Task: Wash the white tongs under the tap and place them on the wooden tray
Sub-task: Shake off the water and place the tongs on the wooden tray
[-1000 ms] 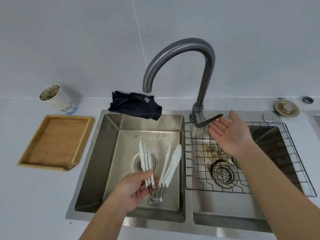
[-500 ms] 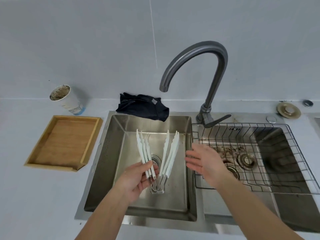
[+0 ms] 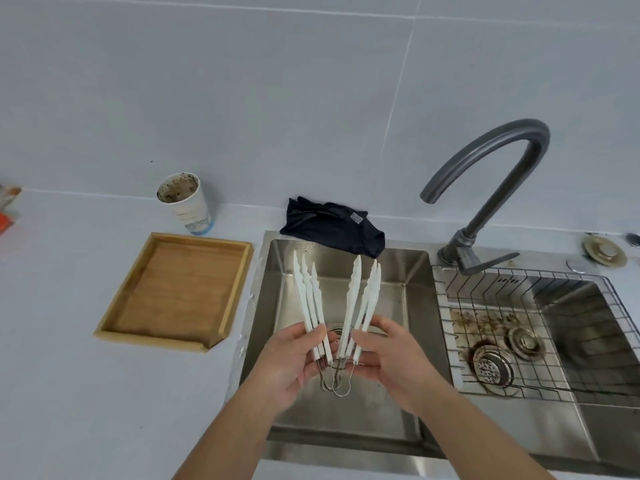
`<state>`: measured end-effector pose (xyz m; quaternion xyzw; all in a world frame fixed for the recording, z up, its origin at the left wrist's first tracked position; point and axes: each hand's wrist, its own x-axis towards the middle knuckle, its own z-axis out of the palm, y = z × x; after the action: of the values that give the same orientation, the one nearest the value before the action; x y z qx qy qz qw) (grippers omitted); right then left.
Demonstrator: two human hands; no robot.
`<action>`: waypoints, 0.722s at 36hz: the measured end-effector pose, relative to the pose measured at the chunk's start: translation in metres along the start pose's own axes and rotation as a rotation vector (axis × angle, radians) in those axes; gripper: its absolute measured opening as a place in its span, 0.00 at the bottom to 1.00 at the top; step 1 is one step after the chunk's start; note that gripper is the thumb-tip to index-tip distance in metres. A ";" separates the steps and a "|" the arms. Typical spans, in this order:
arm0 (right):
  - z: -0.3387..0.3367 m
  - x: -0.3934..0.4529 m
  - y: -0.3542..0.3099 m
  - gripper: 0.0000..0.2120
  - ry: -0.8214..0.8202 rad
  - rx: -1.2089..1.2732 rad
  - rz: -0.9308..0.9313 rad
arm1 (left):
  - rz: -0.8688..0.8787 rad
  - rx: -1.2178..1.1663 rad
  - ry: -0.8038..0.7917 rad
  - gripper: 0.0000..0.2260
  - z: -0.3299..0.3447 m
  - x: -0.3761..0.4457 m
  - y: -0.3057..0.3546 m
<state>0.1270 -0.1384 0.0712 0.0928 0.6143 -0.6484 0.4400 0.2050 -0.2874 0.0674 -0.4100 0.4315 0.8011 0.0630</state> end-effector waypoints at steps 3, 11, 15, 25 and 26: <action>0.020 0.002 0.001 0.15 -0.017 0.056 -0.005 | 0.005 -0.010 -0.009 0.06 -0.017 0.000 0.007; 0.078 0.011 0.004 0.13 0.010 0.053 -0.034 | 0.024 -0.039 -0.010 0.07 -0.069 0.002 0.026; 0.100 0.016 0.008 0.12 0.057 0.040 -0.053 | 0.030 -0.044 -0.003 0.07 -0.087 0.003 0.033; 0.164 0.035 0.014 0.13 0.066 -0.036 -0.057 | 0.047 -0.023 0.029 0.08 -0.144 0.003 0.056; 0.170 0.039 0.016 0.14 0.067 -0.047 -0.056 | 0.051 -0.020 0.034 0.08 -0.150 0.003 0.058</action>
<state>0.1866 -0.3032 0.0731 0.0868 0.6463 -0.6423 0.4028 0.2671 -0.4357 0.0591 -0.4130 0.4347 0.7997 0.0309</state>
